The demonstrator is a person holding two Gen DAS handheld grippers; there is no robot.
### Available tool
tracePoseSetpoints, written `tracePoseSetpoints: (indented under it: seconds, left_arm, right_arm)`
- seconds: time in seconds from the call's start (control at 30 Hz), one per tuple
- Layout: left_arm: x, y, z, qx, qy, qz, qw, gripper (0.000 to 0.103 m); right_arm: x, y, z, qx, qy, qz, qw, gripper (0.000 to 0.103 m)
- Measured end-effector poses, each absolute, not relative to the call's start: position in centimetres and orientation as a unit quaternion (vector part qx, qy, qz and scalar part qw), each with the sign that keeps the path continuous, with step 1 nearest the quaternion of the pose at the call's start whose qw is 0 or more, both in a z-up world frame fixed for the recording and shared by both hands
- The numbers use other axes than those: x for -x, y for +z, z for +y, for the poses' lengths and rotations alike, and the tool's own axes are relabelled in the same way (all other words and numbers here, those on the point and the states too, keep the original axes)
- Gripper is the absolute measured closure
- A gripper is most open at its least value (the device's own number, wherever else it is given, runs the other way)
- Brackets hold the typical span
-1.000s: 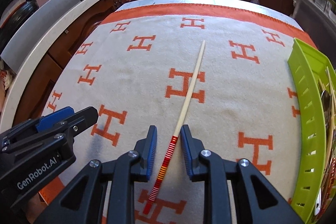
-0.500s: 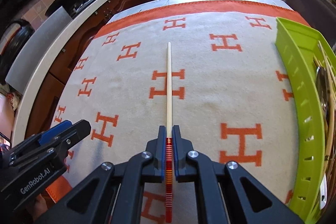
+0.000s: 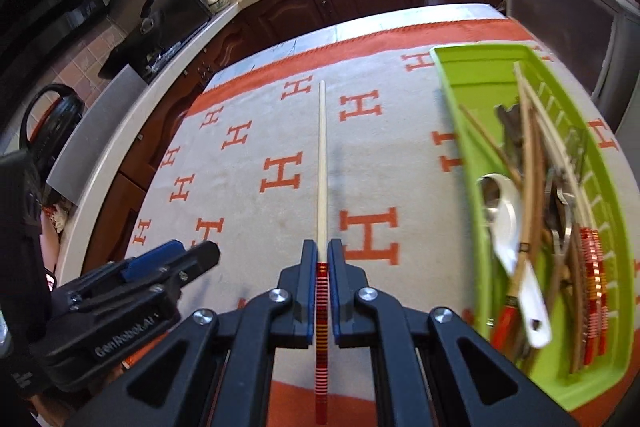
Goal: Organize utensils
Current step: 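Carry the red-banded chopstick into the tray and release it with the right gripper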
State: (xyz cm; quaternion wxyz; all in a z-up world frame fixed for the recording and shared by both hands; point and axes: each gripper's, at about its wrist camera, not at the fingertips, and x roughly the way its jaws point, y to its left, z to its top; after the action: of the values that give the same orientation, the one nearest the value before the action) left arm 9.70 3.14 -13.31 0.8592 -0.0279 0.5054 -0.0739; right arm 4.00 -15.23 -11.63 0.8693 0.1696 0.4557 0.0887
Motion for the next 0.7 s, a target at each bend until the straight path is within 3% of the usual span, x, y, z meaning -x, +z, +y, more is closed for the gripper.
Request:
tracePoseSetpoints:
  seconds: [0.3,0.7]
  left_arm:
    - [-7.5,-12.1,-3.1,0.006,-0.123,0.496,0.86,0.039]
    - [-7.0,-11.7,-9.1,-0.022,-0.126,0.514,0.848,0.036]
  right_arm:
    - [-1.1,-9.7,-21.5,-0.203,0.056,0.419,0.883,0.098]
    - [0.5,-9.7,-27.2,-0.232,0.019,0.402,0.886,0.098]
